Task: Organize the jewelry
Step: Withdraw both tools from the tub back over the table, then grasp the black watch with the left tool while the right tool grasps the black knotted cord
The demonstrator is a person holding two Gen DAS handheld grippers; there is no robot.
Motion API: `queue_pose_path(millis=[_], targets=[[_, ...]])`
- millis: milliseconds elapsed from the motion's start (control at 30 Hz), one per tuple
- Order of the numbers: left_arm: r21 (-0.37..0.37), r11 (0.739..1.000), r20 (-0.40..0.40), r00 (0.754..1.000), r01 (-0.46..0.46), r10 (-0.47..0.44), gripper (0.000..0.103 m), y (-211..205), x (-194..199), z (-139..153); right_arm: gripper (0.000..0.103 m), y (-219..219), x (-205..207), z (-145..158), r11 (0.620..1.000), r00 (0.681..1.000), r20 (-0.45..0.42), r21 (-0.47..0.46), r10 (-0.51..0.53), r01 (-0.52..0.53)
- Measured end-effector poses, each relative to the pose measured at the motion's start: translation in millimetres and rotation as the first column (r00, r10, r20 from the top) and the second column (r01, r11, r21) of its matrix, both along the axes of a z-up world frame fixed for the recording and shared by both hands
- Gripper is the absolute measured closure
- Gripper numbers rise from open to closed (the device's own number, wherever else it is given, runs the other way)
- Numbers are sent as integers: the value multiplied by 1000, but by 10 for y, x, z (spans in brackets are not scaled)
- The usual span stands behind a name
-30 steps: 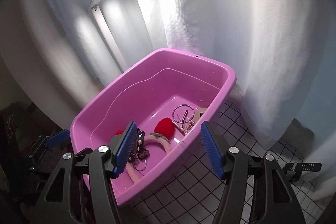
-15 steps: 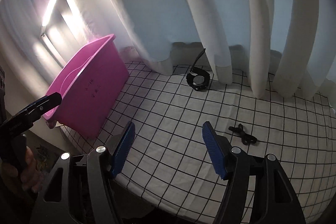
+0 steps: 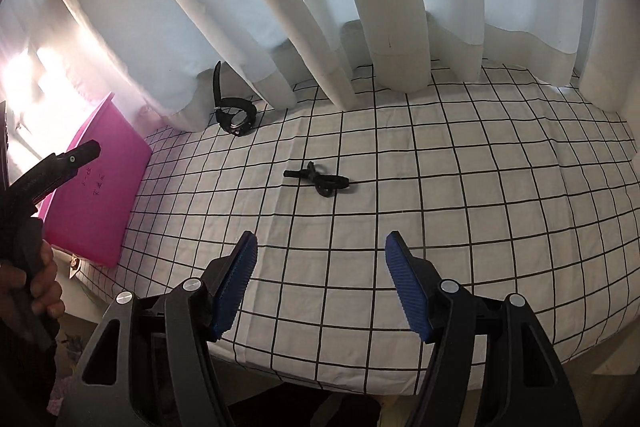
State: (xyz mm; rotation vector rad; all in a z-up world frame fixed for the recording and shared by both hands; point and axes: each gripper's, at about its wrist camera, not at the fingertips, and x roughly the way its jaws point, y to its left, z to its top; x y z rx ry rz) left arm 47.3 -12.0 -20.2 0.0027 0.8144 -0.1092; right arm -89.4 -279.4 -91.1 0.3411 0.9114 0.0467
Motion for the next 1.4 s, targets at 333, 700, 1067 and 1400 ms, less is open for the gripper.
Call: queue_pose_path(millis=[333,700,1067,1400], targets=[[-5,997,-46,996,72,-72,7,-197,921,-706,39,128,391,-378,992,993,-4,-40,-117,117],[71,994,-48,996,80,-77,7,-345,1458,-1244,39,146,760,-784,987,989,0,-66,-147,147],[120,990,-20,997,70,-68,7,-389,1584,-1380,39,160,977,-962,987,993,-1,-117,-114,113],[115,991,-18,998,65,-64,7,-367,1767,-1429,39,222,1078,-1008,983,996,-3,-159,-89,87]])
